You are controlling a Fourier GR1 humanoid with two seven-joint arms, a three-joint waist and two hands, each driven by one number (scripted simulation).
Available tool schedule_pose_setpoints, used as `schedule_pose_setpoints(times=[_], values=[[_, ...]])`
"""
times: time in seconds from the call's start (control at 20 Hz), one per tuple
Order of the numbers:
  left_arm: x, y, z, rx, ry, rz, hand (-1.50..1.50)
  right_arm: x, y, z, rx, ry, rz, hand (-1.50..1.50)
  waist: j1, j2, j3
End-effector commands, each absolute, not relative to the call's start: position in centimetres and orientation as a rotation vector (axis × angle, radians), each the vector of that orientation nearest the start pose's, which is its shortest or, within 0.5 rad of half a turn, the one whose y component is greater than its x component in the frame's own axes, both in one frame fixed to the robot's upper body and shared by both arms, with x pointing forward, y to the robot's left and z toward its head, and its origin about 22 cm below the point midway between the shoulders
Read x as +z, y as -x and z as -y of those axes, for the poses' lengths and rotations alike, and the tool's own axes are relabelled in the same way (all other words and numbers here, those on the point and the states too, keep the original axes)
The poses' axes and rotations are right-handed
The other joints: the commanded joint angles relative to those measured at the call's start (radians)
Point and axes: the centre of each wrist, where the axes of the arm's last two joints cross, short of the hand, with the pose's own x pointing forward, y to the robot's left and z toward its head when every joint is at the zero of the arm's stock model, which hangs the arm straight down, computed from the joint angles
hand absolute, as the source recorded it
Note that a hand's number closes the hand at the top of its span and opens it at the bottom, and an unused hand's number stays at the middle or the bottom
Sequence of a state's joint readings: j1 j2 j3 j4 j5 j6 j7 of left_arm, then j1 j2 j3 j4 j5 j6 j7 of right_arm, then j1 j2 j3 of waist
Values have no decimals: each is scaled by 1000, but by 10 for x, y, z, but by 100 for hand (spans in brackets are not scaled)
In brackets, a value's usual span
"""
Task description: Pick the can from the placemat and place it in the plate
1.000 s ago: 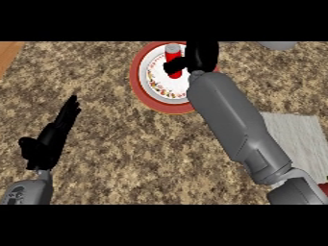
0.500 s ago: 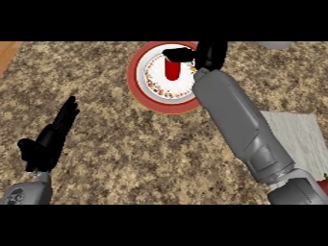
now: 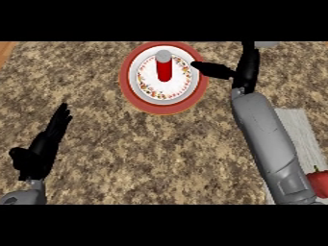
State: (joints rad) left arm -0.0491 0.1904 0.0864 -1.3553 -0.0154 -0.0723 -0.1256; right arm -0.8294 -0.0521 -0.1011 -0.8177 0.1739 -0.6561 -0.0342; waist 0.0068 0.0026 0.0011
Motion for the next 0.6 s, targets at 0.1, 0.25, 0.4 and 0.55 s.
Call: schedule_pose_setpoints(times=[0.1,0.25,0.4,0.55], values=[[-17,-244,-305,-124,-147,1511,0,51,-384,238,-106,488,1752,-150,-15,-7,0],[-26,-246,-283,-142,-165,1519,0,33,-384,243,-41,482,1740,-150,-2,-2,-1],[-14,-252,-298,-155,-148,1527,0,28,-368,253,-44,463,1772,-150,-5,-3,-1],[-34,-255,-303,-139,-148,1526,0,29,-374,277,15,483,1728,-150,-4,-1,-1]])
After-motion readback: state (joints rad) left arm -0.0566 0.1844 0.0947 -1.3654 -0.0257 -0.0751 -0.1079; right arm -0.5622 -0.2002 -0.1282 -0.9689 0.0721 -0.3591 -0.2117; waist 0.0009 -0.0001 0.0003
